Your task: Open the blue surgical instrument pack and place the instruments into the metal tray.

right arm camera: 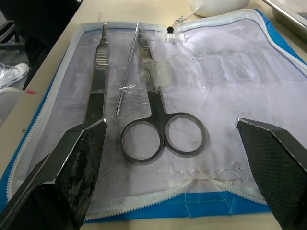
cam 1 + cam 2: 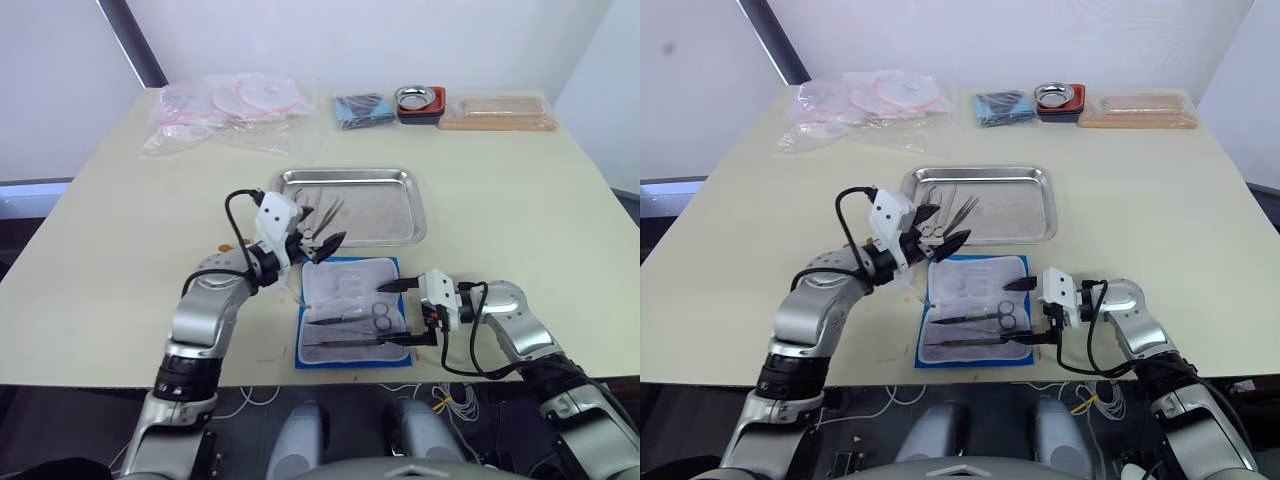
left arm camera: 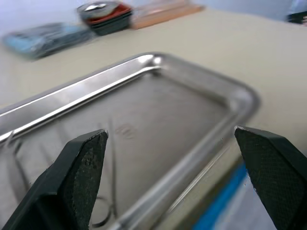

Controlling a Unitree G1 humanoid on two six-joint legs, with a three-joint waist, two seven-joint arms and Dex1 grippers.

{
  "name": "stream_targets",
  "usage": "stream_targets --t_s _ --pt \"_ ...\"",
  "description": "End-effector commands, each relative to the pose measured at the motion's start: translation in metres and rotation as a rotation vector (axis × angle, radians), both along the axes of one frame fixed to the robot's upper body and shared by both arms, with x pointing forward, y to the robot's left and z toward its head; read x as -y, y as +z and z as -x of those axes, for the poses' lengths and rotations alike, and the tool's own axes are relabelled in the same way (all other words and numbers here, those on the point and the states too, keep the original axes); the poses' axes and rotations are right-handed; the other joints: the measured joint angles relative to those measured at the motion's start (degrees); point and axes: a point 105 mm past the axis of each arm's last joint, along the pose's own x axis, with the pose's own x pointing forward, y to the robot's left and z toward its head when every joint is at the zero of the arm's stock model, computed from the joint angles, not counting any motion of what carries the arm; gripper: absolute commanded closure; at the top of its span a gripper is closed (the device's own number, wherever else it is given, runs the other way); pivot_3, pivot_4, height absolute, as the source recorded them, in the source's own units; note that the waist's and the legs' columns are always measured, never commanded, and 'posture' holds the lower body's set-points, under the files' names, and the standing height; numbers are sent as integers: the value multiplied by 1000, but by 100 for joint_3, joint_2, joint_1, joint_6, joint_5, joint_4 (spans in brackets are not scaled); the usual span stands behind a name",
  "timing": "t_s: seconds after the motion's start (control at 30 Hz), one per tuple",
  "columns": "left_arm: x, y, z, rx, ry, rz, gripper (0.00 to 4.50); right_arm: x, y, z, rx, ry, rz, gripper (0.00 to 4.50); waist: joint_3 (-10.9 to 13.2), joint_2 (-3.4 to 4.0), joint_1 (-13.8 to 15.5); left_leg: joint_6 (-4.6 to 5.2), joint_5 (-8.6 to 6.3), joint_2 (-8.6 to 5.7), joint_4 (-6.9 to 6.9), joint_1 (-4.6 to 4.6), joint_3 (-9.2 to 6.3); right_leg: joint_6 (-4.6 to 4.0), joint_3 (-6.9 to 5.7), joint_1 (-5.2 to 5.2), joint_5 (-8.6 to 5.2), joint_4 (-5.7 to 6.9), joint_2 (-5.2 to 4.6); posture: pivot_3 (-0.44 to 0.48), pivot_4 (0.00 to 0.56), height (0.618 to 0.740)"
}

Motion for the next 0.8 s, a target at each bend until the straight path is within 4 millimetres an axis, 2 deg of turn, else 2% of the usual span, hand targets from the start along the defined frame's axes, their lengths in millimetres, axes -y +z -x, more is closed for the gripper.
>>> stream_targets --t_s 0.03,0.13,0.3,0.47,0.67,0.8 --pt "2 18 17 84 -138 -7 12 14 -48 21 -152 0 161 0 0 1 4 0 0 1 0 0 -1 0 0 0 0 0 -3 0 150 740" --pt "-2 12 32 106 -244 -93 12 14 -48 20 -153 -8 158 0 1 2 1 1 0 2 0 1 2 -6 4 -1 -4 -1 -12 0 150 740" --pt "-8 12 58 67 -407 -90 12 14 -49 20 -152 -12 155 0 1 2 8 1 0 22 -4 2 7 -20 8 -1 -12 -5 -17 0 150 740" --pt "-25 11 72 54 -498 -168 12 19 -47 18 -147 -18 162 0 3 5 12 2 0 28 -4 1 6 -22 8 -3 -14 -5 -14 0 150 740" --pt "-45 19 83 14 -567 -155 12 19 -45 16 -145 -27 153 0 7 10 15 2 -1 29 -5 -1 10 -22 11 -7 -14 -9 -18 0 150 740" --pt "-56 14 96 16 -670 -240 12 19 -45 17 -146 -28 147 0 8 11 14 3 -1 30 -8 -2 11 -22 11 -10 -15 -12 -16 0 150 740"
